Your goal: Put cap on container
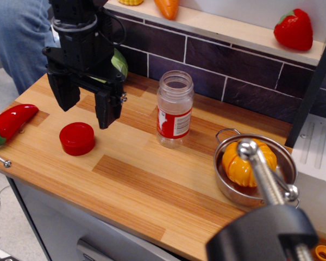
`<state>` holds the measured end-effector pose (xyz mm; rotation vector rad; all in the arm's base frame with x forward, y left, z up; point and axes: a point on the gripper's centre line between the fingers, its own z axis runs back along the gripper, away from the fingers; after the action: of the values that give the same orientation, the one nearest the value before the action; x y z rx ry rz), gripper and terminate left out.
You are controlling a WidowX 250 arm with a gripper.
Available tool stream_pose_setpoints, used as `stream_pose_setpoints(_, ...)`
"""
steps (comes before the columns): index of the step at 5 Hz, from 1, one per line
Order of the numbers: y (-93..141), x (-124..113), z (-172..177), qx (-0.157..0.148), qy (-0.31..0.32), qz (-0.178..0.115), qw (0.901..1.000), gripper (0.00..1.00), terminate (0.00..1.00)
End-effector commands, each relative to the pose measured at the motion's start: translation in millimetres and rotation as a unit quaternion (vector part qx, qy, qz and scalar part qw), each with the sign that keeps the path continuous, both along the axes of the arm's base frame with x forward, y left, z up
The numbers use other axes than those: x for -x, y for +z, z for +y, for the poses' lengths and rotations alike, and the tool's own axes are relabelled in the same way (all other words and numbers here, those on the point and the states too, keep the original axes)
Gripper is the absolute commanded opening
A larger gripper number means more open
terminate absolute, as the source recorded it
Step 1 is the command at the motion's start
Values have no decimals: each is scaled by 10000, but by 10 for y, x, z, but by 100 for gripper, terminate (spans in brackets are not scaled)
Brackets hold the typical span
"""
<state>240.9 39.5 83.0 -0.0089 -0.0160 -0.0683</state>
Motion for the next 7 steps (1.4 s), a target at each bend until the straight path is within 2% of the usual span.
stream_pose_setpoints(1, 0, 0, 0, 0, 0, 0, 10000, 100, 0)
stream_pose_setpoints(2, -77, -59, 180, -303, -60, -125, 9994, 100, 0)
stream_pose_setpoints(4, -401, -207, 424, -538, -143, -509, 9972, 100, 0)
stream_pose_setpoints(5, -498, -195, 438, -504, -72, -511, 9974, 100, 0)
stream_pose_setpoints(6, -630, -192, 419, -745, -89, -405, 9964, 100, 0)
stream_pose_setpoints(7, -741, -169, 432, -694, -105, -479, 9964, 100, 0)
